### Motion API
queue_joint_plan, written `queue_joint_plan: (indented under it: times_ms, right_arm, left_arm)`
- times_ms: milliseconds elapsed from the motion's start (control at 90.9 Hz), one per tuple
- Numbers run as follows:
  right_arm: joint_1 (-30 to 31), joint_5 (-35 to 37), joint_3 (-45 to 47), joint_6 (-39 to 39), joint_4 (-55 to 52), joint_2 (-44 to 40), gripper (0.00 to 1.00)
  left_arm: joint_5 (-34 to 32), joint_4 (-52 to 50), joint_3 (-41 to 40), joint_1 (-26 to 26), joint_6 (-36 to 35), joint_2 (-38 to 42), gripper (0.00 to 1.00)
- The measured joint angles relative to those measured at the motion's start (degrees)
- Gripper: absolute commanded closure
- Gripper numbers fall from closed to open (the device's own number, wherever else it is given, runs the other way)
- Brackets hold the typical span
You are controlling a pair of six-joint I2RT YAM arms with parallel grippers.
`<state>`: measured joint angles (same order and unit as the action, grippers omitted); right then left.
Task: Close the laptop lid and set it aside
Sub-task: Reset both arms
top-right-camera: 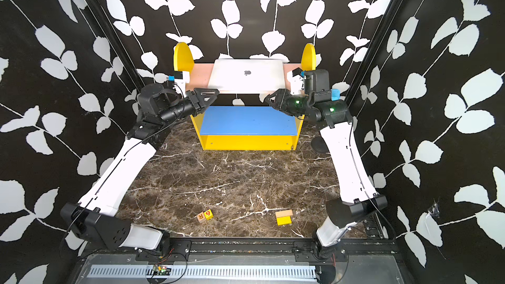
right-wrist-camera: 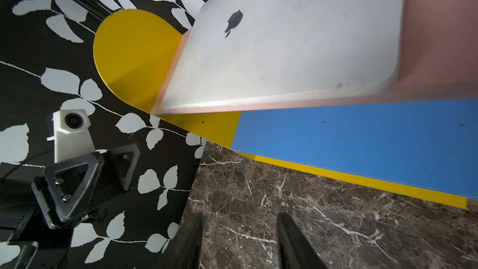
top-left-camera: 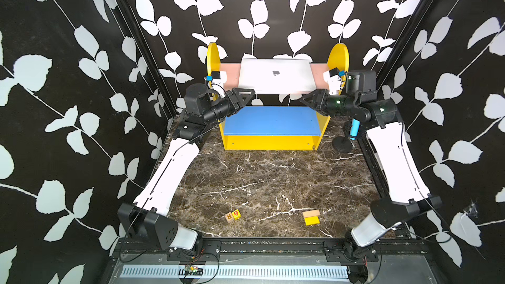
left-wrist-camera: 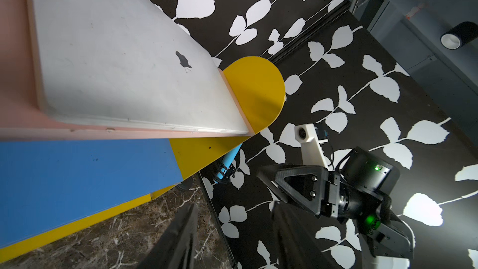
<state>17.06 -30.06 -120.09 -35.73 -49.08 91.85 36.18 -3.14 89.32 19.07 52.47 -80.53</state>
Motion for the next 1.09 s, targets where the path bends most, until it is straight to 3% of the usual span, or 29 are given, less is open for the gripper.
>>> queue_joint_plan:
  times_ms: [297,396,407,418,429,473,770,1089]
  right_arm:
    - [-0.04,2.67,13.38,3.72,4.76,-11.15,0.39]
    - [-0.15,3.78,17.99,5.42,6.58,-14.82,0.31]
    - [-0.20,4.00,18.49,5.51,6.78,-15.17,0.29]
    - [-0.20,4.07,18.97,5.90,6.95,-15.54,0.15]
    - [-0.22,4.24,19.41,5.95,6.99,-15.91,0.08]
    - [-0.26,4.85,21.55,6.51,7.98,-17.53,0.01]
    - [-1.01,9.38,36.37,12.00,15.96,-28.41,0.00]
    - [-1.01,21.66,65.02,20.09,34.60,-44.06,0.00]
  left_arm:
    - [-0.68,-0.50,-7.80,-0.07,-6.38,7.89,0.19]
    - [-2.12,-0.83,-11.23,-0.15,-9.07,11.21,0.10]
    - [-2.43,-0.83,-11.61,-0.15,-9.29,11.56,0.09]
    - [-2.58,-0.85,-11.98,-0.15,-9.49,11.89,0.08]
    - [-2.86,-1.01,-12.39,-0.15,-9.77,12.35,0.05]
    - [-4.02,-1.25,-14.32,-0.15,-11.23,14.27,0.02]
    - [-16.90,-4.68,-25.03,-0.15,-20.55,27.34,0.01]
    - [-33.64,-4.24,-38.77,-0.17,-28.85,38.27,0.02]
